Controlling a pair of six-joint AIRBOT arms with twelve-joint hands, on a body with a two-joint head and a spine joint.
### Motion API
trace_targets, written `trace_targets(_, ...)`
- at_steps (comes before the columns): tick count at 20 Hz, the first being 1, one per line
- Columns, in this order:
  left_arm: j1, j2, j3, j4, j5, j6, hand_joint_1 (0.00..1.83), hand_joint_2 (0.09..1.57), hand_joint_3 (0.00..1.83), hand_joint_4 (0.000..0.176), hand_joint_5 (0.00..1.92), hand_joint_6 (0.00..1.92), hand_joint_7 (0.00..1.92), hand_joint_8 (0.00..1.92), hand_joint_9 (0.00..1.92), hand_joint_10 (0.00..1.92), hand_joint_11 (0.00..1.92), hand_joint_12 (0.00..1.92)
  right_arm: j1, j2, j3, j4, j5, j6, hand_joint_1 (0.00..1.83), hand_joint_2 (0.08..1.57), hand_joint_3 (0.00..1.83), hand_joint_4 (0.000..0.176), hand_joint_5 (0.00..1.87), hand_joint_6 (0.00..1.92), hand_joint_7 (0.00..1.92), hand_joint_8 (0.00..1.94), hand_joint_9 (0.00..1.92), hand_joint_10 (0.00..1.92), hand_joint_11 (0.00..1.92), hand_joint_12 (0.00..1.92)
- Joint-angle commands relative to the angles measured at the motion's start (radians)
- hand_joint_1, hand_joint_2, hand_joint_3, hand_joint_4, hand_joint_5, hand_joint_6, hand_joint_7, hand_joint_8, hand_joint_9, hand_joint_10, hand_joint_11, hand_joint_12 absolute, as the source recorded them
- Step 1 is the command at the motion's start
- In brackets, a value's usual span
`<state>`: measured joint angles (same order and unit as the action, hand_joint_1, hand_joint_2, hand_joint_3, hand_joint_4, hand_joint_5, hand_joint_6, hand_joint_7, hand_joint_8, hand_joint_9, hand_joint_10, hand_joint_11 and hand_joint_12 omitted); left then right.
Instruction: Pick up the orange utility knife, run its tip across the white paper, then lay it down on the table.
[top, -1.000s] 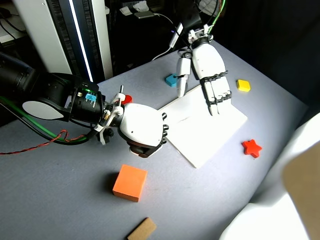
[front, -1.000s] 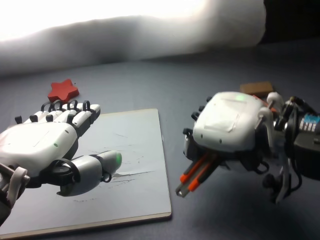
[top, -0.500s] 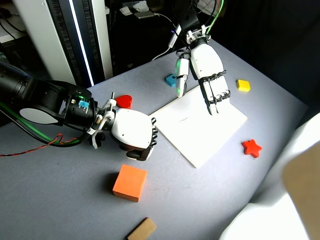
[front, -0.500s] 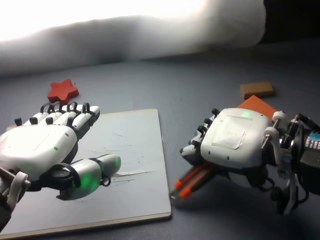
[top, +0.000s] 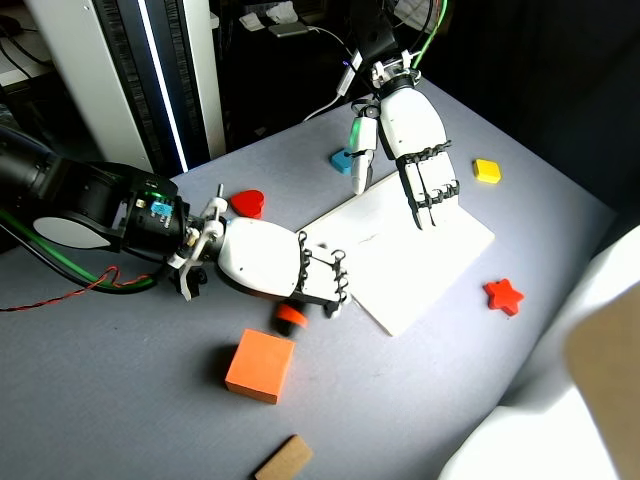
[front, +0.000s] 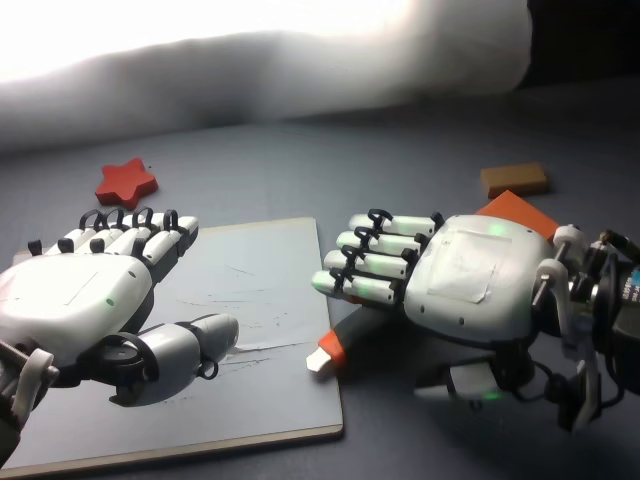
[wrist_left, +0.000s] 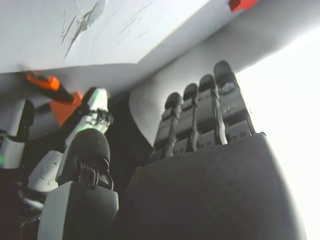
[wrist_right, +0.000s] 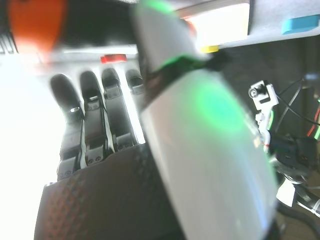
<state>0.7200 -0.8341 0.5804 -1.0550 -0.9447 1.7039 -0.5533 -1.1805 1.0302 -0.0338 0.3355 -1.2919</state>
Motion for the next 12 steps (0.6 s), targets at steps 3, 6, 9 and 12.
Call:
trace_targets(3, -0.003, 0.0, -0.001, 0.055, -0.087, -0.004, 0.04, 1.34, 0.0, 0.0, 0.0, 0.0, 0.0, 0.0, 0.0, 0.0, 0.0, 0.19, 0.01, 0.028, -0.037, -0.002, 0.113, -0.007, 0.55, 1.04, 0.0, 0.0, 0.0, 0.0, 0.0, 0.0, 0.0, 0.0, 0.0, 0.0)
trace_targets(6, -0.013, 0.0, -0.001, 0.055, -0.093, 0.004, 0.06, 1.34, 0.0, 0.0, 0.07, 0.02, 0.08, 0.02, 0.08, 0.02, 0.0, 0.46, 0.021, 0.078, -0.096, -0.002, 0.106, -0.007, 0.12, 1.15, 0.0, 0.0, 0.06, 0.0, 0.07, 0.0, 0.08, 0.02, 0.0, 0.2)
trace_targets(9, -0.022, 0.0, -0.001, 0.054, -0.102, -0.003, 0.17, 1.33, 0.0, 0.0, 0.36, 0.11, 0.42, 0.09, 0.37, 0.15, 0.0, 1.26, 0.056, 0.15, -0.177, 0.049, 0.019, -0.007, 0.0, 1.21, 0.01, 0.0, 0.36, 0.11, 0.46, 0.09, 0.39, 0.18, 0.0, 0.97)
trace_targets(12, -0.034, 0.001, -0.008, 0.054, -0.131, -0.015, 0.23, 1.34, 0.0, 0.0, 0.5, 0.59, 0.55, 0.88, 0.38, 1.17, 0.05, 1.75, 0.099, 0.226, -0.247, 0.109, -0.048, -0.005, 0.0, 1.28, 0.0, 0.0, 0.68, 0.79, 0.76, 0.84, 0.45, 1.33, 0.13, 1.78)
